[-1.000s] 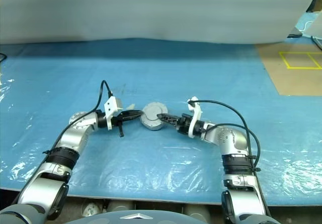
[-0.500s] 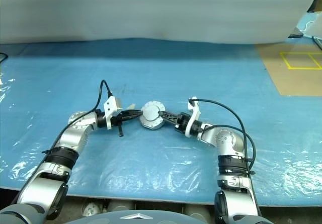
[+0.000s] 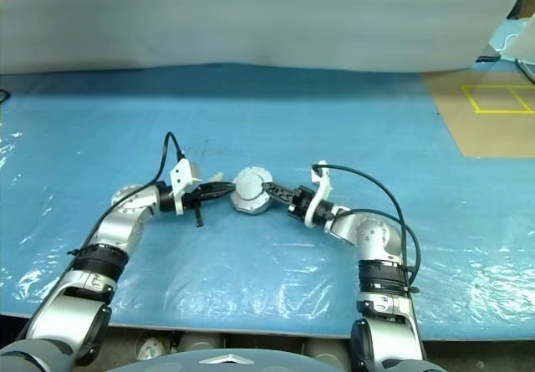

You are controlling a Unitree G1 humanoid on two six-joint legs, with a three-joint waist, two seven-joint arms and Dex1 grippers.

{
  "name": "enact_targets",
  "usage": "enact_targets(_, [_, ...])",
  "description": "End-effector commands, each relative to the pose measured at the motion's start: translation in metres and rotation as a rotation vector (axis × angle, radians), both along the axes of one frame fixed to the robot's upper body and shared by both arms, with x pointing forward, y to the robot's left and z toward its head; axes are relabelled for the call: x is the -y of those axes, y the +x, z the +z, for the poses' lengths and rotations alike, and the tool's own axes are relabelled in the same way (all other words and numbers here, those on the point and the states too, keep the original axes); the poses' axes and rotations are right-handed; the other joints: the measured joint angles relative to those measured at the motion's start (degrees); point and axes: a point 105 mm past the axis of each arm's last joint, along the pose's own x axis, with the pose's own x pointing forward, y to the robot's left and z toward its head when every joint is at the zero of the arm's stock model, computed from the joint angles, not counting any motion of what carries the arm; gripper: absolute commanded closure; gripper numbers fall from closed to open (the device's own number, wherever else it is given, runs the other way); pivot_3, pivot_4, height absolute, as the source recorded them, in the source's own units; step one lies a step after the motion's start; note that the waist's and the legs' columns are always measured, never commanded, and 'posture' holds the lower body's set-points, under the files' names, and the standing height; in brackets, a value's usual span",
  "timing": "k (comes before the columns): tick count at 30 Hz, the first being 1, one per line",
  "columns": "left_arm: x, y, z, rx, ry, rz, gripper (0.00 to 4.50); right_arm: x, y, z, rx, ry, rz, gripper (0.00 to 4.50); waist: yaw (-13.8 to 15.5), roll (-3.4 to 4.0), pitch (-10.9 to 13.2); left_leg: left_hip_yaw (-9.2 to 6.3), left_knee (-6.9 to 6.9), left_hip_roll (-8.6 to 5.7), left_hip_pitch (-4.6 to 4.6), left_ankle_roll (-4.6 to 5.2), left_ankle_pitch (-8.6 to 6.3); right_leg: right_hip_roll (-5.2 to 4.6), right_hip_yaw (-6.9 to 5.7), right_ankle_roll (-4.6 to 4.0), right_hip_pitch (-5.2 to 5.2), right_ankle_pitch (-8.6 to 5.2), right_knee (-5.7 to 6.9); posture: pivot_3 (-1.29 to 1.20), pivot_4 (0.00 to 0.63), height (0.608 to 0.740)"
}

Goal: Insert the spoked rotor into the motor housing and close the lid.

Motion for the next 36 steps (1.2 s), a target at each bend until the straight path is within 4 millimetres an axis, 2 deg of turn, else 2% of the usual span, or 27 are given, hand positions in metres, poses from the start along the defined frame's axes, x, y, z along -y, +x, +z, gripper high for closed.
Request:
enact_targets(1, [-0.003, -0.004, -0.003, -0.030, 0.002, 0.010, 4.50, -0.009, 0.005, 0.016, 0.035, 0.050, 0.022, 2.70, -0.03, 0.05, 0.03, 0.00, 0.00, 0.00, 0.00, 0.00, 0.00, 0.00, 0.00, 0.00, 0.00, 0.00, 0.00, 0.00, 0.150, 0.740])
enact_targets(3, [-0.007, -0.005, -0.005, -0.030, 0.018, 0.016, 4.50, -0.011, 0.006, 0.016, 0.025, 0.048, 0.021, 2.75, -0.06, 0.10, 0.06, 0.00, -0.01, 0.00, -0.01, 0.00, 0.00, 0.01, 0.00, 0.00, -0.03, 0.00, 0.00, 0.00, 0.150, 0.740])
enact_targets(4, [-0.008, -0.006, -0.007, -0.032, 0.023, 0.017, 4.50, -0.012, 0.006, 0.015, 0.021, 0.050, 0.023, 2.97, -0.04, 0.10, 0.06, 0.00, -0.03, 0.01, -0.01, 0.00, 0.00, 0.02, -0.01, 0.01, -0.02, 0.00, 0.00, 0.00, 0.150, 0.740])
enact_targets(8, [-0.008, -0.007, -0.008, -0.032, 0.025, 0.020, 4.50, -0.018, 0.006, 0.019, 0.024, 0.083, 0.036, 3.21, -0.15, 0.11, 0.07, -0.01, -0.03, 0.01, -0.02, 0.00, 0.00, 0.02, -0.02, 0.01, -0.03, 0.01, 0.00, 0.00, 0.150, 0.740])
enact_targets(14, [-0.007, -0.006, -0.002, -0.025, -0.006, 0.033, 4.50, -0.021, 0.008, 0.014, 0.021, 0.028, 0.044, 3.21, -0.18, 0.12, 0.07, 0.00, -0.02, 0.03, 0.01, 0.00, 0.00, 0.04, 0.00, 0.00, -0.03, 0.01, 0.02, 0.00, 0.150, 0.740])
enact_targets(17, [-0.009, -0.003, 0.015, -0.017, -0.090, 0.059, 4.50, -0.022, 0.007, 0.009, 0.006, 0.007, 0.040, 3.21, -0.18, 0.12, 0.08, 0.00, -0.03, 0.03, 0.01, 0.00, 0.00, 0.05, 0.00, 0.00, -0.03, 0.01, 0.03, 0.00, 0.150, 0.740])
enact_targets(18, [-0.012, -0.002, 0.027, -0.029, -0.151, 0.071, 4.50, -0.021, 0.009, 0.006, -0.008, 0.000, 0.027, 3.21, -0.19, 0.13, 0.09, 0.00, -0.02, 0.03, 0.00, 0.00, 0.00, 0.05, 0.00, 0.00, -0.05, 0.01, 0.03, 0.00, 0.150, 0.740])
enact_targets(21, [-0.024, -0.001, 0.054, -0.069, -0.255, 0.089, 4.50, -0.018, 0.015, 0.000, -0.063, 0.020, -0.022, 3.21, -0.31, 0.11, 0.18, 0.01, -0.01, 0.04, -0.12, 0.00, 0.00, 0.09, 0.02, 0.00, -0.20, 0.01, 0.06, 0.00, 0.150, 0.740])
enact_targets(24, [-0.037, 0.001, 0.068, -0.118, -0.318, 0.122, 4.50, -0.017, 0.016, -0.001, -0.097, 0.017, -0.020, 3.21, -0.10, 0.10, 0.19, -0.01, 0.09, 0.04, -0.64, 0.02, 0.02, 0.11, 0.01, -0.02, -0.66, 0.02, 0.18, 0.00, 0.150, 0.740])
enact_targets(28, [-0.063, 0.006, 0.079, -0.202, -0.425, 0.218, 4.50, -0.016, 0.021, 0.017, -0.083, 0.104, -0.029, 3.21, -0.17, 0.14, 0.21, -0.01, 0.09, 0.03, -0.56, 0.01, 0.02, 0.13, 0.03, -0.01, -0.66, 0.02, 0.23, 0.00, 0.150, 0.740])
enact_targets(31, [-0.073, 0.007, 0.079, -0.245, -0.483, 0.269, 4.50, -0.018, 0.024, 0.031, -0.067, 0.162, -0.024, 3.21, -0.03, 0.15, 0.25, -0.01, 0.10, 0.01, -0.61, 0.00, 0.02, 0.10, 0.03, -0.01, -0.66, 0.03, 0.23, 0.00, 0.150, 0.740])
enact_targets(33, [-0.077, 0.008, 0.076, -0.274, -0.522, 0.311, 4.50, -0.019, 0.026, 0.044, -0.056, 0.221, -0.022, 3.21, -0.02, 0.14, 0.35, -0.02, 0.13, 0.02, -0.64, 0.01, 0.02, 0.10, 0.01, -0.01, -0.67, 0.03, 0.24, 0.00, 0.150, 0.740])
enact_targets(36, [-0.082, 0.008, 0.061, -0.333, -0.545, 0.395, 4.50, -0.022, 0.030, 0.065, -0.024, 0.293, -0.017, 3.21, -0.08, 0.08, 0.47, -0.04, 0.19, 0.02, -0.71, 0.01, 0.02, 0.10, 0.01, -0.01, -0.74, 0.03, 0.36, 0.00, 0.150, 0.740])
